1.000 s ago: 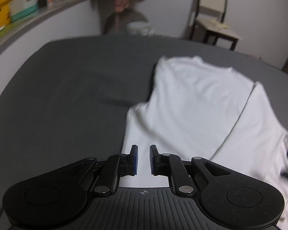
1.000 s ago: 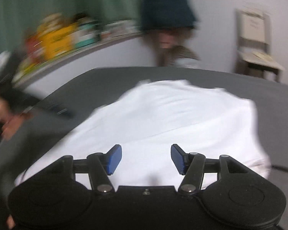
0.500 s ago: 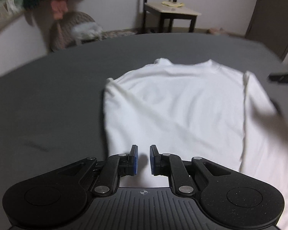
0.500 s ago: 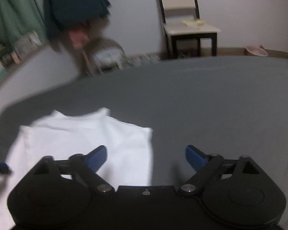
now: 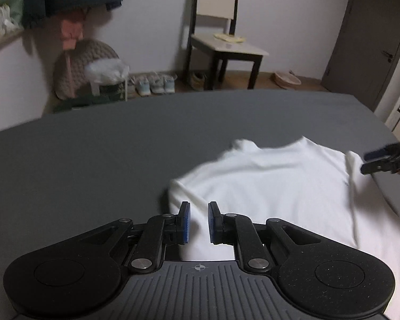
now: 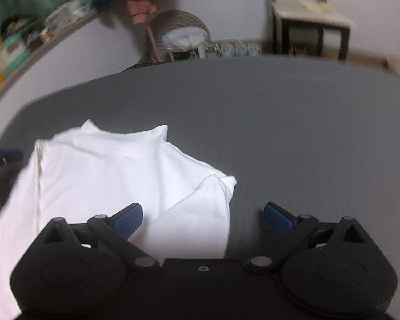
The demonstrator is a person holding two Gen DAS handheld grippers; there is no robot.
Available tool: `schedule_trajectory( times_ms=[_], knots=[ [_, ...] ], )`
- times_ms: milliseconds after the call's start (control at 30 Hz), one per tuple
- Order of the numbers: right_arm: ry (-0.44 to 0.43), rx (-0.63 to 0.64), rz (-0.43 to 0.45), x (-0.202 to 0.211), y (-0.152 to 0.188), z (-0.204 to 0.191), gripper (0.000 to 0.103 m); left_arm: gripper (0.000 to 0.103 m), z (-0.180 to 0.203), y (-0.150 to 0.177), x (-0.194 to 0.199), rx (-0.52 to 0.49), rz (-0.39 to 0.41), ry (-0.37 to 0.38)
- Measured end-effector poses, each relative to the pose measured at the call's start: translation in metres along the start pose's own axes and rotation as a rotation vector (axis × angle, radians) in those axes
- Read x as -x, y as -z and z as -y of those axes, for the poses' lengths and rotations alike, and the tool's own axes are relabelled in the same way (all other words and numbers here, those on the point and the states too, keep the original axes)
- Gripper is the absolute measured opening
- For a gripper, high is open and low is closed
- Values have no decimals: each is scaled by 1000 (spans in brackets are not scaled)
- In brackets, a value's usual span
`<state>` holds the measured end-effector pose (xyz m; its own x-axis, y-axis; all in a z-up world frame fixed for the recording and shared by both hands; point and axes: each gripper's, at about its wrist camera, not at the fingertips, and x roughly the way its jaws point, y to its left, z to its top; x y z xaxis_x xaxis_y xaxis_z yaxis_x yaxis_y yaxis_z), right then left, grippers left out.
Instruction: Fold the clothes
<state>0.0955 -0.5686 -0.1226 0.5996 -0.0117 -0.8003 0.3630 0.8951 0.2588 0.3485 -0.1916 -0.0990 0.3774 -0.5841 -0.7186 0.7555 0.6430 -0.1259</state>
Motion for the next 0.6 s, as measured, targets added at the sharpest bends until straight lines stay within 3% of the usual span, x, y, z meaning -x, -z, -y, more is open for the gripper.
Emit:
schedule_trajectory(
  times_ms=[67, 167, 233, 400, 600],
  knots=[
    [-58, -79, 3, 0, -1, 9, 98, 12, -4, -3, -10, 16, -12, -6],
    [-93, -77, -20, -6, -5, 16, 96, 12, -8, -4, -20, 55, -3, 4],
    [-78, -51, -34, -8, -8, 16, 92, 12, -12, -4, -24, 88, 7, 17],
    [-100, -44, -32, -9, -12, 20, 92, 12, -19, -2, -36, 117, -21, 13],
    [-99, -35, -29, -11, -13, 17, 97, 13, -26, -1, -44, 135, -30, 29]
  ],
)
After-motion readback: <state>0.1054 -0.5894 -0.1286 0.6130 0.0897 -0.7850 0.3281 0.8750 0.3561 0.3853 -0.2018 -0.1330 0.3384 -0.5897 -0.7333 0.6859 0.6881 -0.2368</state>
